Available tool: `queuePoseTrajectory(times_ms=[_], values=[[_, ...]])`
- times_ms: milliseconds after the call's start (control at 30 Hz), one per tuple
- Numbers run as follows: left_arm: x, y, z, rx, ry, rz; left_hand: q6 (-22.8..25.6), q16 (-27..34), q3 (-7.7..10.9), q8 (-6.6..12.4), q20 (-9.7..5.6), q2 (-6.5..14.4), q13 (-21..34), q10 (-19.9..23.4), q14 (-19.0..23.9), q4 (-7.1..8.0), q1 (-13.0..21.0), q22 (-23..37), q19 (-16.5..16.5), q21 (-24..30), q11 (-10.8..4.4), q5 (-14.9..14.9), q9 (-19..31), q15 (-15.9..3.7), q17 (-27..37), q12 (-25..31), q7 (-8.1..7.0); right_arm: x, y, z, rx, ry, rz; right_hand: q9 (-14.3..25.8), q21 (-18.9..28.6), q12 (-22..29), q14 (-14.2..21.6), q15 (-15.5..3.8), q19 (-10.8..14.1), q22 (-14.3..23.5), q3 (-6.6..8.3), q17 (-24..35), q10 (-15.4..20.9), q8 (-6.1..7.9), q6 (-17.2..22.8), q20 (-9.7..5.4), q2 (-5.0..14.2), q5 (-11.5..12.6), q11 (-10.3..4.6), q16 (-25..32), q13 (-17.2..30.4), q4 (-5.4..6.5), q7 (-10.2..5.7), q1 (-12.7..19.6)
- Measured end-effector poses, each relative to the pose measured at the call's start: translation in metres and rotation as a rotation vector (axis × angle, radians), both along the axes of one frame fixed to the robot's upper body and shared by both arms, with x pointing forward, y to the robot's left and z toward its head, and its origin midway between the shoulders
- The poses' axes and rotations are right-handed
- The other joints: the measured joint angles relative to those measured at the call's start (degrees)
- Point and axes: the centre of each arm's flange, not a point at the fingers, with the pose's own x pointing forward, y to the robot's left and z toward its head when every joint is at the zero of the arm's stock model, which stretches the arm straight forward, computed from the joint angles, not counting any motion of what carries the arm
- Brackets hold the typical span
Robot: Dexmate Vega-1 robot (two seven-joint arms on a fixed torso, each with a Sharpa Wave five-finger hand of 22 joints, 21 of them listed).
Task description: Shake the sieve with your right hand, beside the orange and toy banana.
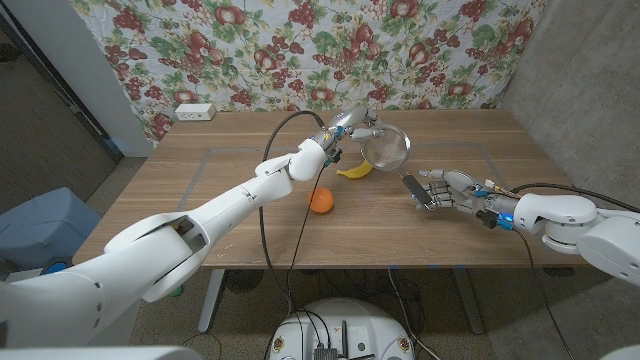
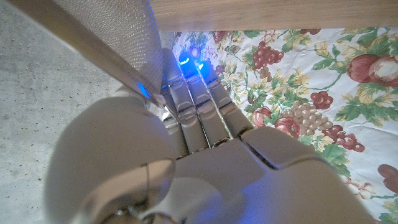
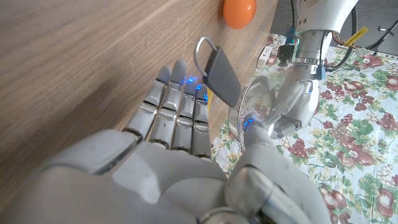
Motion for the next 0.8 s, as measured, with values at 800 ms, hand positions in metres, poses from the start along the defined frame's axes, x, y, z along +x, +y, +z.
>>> queuePoseTrajectory(times_ms=[800], values=[[-0.0010,-0.0043,-0.0011,0.005,-0.002,-0.002,-0.10,-0.34,-0.31,0.45,-0.01,0.00,0.37,0.00,0.00,0.14,0.00,0.01,-0.41,1.27,0.00,-0.11,0.01,-0.01,0.29,-0.40,-0.10,0.0030,0.0016,0.0043,-0.018,0.021,0.106,0.26,2.23,1.51,2.57,-3.61,0.91,0.53,2.01,6.03,2.38,0.40,1.77,-0.93,0.74,0.29,-3.20,5.34,2.36,-2.00,-2.17,7.59]])
